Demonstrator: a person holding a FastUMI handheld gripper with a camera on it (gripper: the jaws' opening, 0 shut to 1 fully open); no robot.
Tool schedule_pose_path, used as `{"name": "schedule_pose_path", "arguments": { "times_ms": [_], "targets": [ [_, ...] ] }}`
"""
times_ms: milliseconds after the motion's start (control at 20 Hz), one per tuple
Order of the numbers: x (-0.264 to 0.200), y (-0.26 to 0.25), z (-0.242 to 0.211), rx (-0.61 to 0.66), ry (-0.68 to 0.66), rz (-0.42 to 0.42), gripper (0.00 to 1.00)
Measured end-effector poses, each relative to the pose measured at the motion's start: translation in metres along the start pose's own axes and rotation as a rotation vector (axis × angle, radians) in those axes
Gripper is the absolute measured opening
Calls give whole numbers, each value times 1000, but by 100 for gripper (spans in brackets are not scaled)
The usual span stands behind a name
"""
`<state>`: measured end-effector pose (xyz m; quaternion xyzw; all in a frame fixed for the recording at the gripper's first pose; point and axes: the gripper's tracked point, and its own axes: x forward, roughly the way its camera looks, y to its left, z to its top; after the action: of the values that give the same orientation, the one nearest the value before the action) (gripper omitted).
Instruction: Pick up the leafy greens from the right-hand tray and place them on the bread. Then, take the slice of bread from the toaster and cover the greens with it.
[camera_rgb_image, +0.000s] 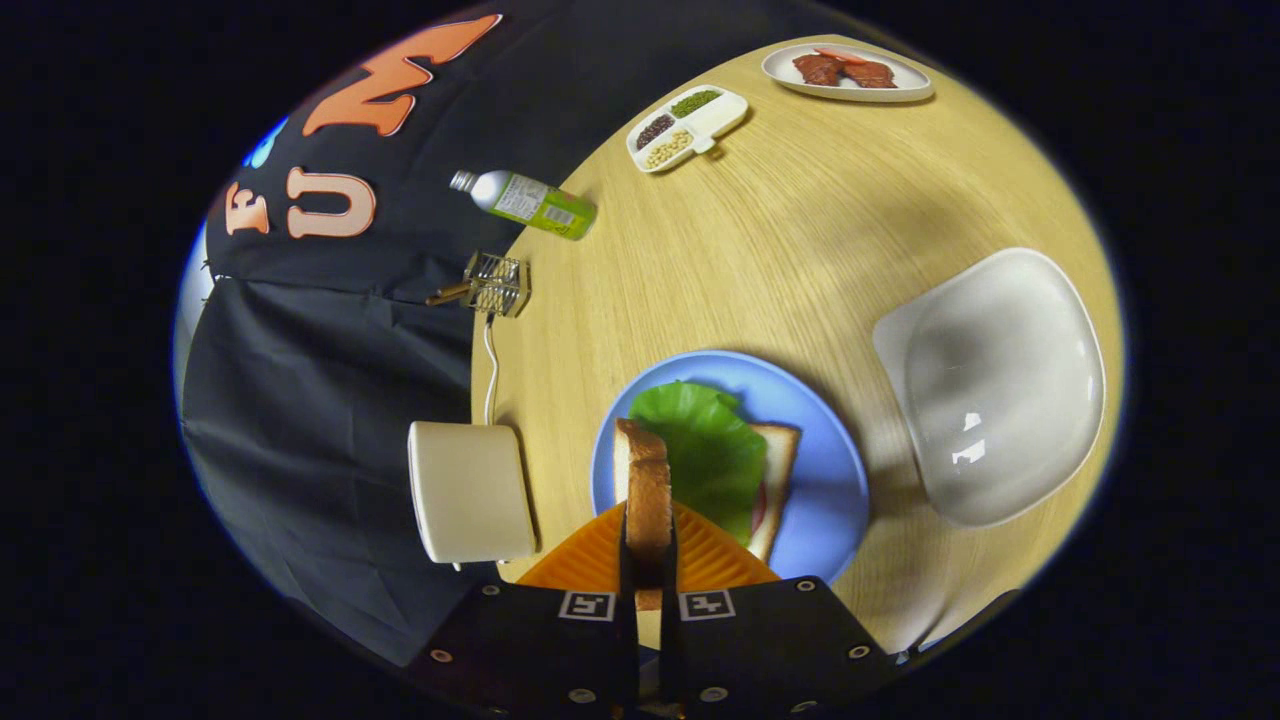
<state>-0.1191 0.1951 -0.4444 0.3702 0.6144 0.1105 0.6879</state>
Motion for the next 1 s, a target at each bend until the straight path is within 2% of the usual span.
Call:
{"name": "schedule_pose_path", "arguments": {
  "times_ms": [250, 350, 400, 550, 600, 800, 1000],
  "targets": [
    [-1, -10, 5, -11, -27, -38, 15],
    [-2, -19, 4, -38, -30, -83, 22],
    [-5, -21, 6, -60, -37, -104, 30],
    [-12, -31, 13, -133, -66, -173, 43],
    [-15, -31, 17, -155, -76, -187, 52],
    [-44, -9, 41, -234, -160, -183, 69],
    [-84, 41, 67, -346, -263, -118, 73]
  ]
}}
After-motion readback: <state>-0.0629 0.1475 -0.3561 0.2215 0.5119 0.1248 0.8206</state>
